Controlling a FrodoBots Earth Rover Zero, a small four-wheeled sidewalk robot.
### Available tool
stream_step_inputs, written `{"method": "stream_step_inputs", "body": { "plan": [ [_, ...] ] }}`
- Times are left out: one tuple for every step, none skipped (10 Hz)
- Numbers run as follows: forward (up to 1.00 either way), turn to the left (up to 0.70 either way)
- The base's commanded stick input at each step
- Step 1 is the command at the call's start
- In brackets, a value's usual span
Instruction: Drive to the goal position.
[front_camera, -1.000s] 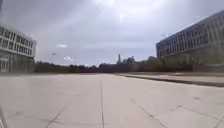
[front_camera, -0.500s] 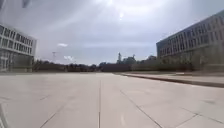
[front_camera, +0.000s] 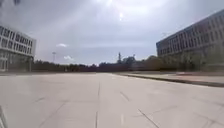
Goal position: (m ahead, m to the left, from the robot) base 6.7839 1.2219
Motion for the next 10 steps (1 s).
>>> {"method": "stream_step_inputs", "body": {
  "plan": [
    [0.70,0.00],
    [0.70,0.00],
    [0.70,0.00],
    [0.70,0.00],
    [0.70,0.00],
    [0.70,0.00],
    [0.70,0.00],
    [0.70,0.00],
    [0.70,0.00],
    [0.70,0.00]
  ]
}}
